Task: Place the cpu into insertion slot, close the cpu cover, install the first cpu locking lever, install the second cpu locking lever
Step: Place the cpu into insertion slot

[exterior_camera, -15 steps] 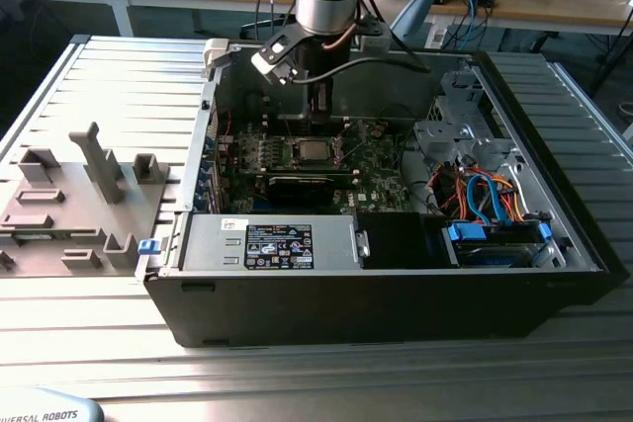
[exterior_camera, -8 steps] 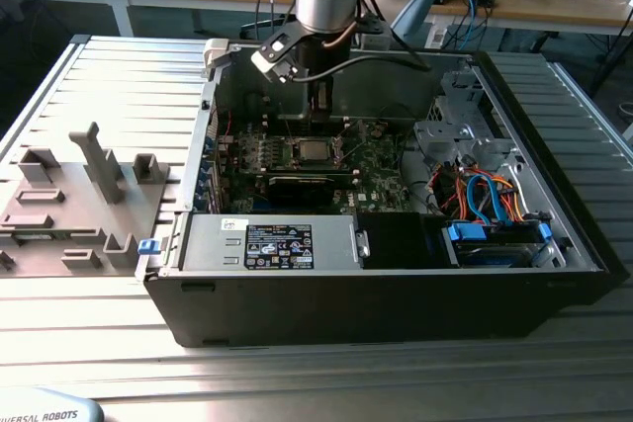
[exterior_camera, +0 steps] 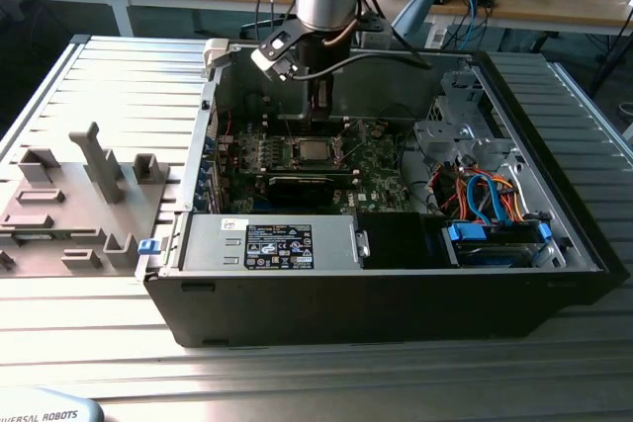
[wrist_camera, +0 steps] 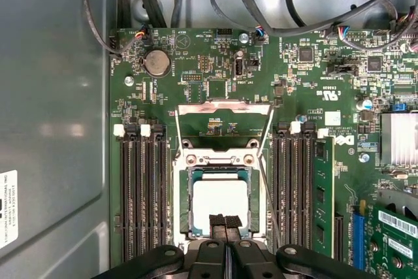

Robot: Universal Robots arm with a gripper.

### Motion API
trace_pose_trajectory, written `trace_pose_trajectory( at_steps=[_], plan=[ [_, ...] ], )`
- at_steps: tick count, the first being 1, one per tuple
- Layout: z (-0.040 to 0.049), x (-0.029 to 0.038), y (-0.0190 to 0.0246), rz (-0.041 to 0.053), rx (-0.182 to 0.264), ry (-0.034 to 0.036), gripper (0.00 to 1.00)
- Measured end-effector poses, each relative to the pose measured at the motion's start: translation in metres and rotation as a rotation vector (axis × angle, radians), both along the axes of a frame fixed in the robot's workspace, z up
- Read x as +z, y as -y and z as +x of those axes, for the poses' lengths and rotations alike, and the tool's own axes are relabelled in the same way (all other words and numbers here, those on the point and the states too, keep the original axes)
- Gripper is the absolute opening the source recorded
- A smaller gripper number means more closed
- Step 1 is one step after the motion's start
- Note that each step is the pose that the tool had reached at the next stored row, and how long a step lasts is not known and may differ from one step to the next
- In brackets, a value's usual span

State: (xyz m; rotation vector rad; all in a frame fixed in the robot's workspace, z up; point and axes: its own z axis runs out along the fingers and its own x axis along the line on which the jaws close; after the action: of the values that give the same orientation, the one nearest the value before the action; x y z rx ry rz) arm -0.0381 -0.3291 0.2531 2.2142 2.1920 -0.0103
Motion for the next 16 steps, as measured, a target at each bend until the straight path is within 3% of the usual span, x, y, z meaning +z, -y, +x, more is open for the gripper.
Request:
trace_pose_trajectory(
  at_steps=[16],
  plan=[
    [0.0,0.0063,0.0,-0.0001,0.0,-0.0001,0.11]
  ],
)
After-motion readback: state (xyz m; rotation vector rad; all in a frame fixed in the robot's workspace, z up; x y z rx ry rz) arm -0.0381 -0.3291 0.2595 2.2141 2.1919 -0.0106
